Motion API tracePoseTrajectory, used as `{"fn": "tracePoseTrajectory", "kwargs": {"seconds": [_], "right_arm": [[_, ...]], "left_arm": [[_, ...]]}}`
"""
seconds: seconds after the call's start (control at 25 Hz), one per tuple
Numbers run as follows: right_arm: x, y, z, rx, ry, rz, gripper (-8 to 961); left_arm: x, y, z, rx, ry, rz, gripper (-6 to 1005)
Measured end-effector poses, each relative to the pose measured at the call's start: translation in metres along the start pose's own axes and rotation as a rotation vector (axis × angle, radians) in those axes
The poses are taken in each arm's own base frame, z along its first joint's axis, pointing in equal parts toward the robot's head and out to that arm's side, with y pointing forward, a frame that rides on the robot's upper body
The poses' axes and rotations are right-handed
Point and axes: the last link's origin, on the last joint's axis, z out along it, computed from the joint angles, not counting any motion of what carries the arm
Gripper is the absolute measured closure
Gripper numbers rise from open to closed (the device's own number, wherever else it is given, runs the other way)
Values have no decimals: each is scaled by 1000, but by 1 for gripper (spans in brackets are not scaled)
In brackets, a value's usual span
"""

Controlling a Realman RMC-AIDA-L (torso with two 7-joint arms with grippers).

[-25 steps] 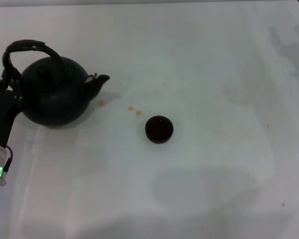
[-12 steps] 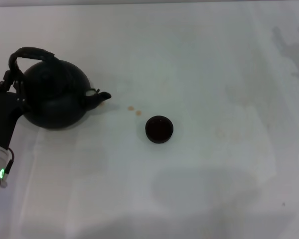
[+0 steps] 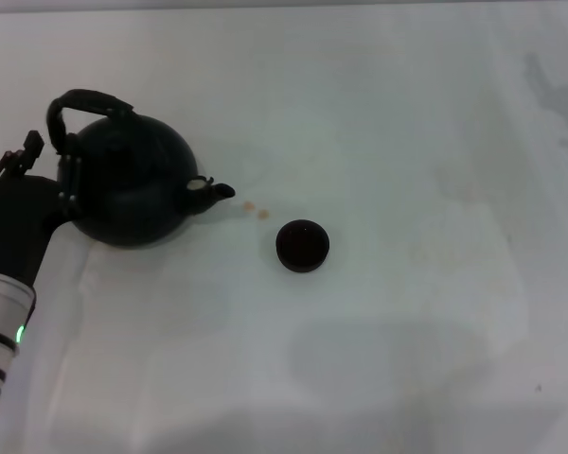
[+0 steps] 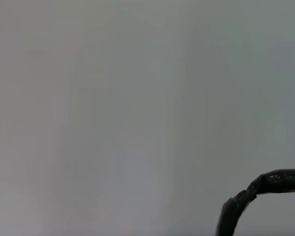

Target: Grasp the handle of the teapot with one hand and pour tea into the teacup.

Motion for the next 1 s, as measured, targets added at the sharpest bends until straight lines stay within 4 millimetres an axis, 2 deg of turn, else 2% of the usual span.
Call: {"fn": "tracePoseTrajectory", "kwargs": {"seconds": [0.16, 0.32, 0.72, 1.0], "right_arm": [[0, 0, -1, -3, -3, 6, 95], [0, 0, -1, -5, 0, 10, 95], [1, 1, -1, -11, 2, 8, 95], [0, 5, -2, -34, -6, -2, 95]], "left_arm": [[0, 1, -2, 1, 1, -6, 546], [-2, 1, -6, 7, -2, -13, 514], [8, -7, -46, 77, 115, -50, 484], [6, -33, -73, 190, 140, -178, 488]]}}
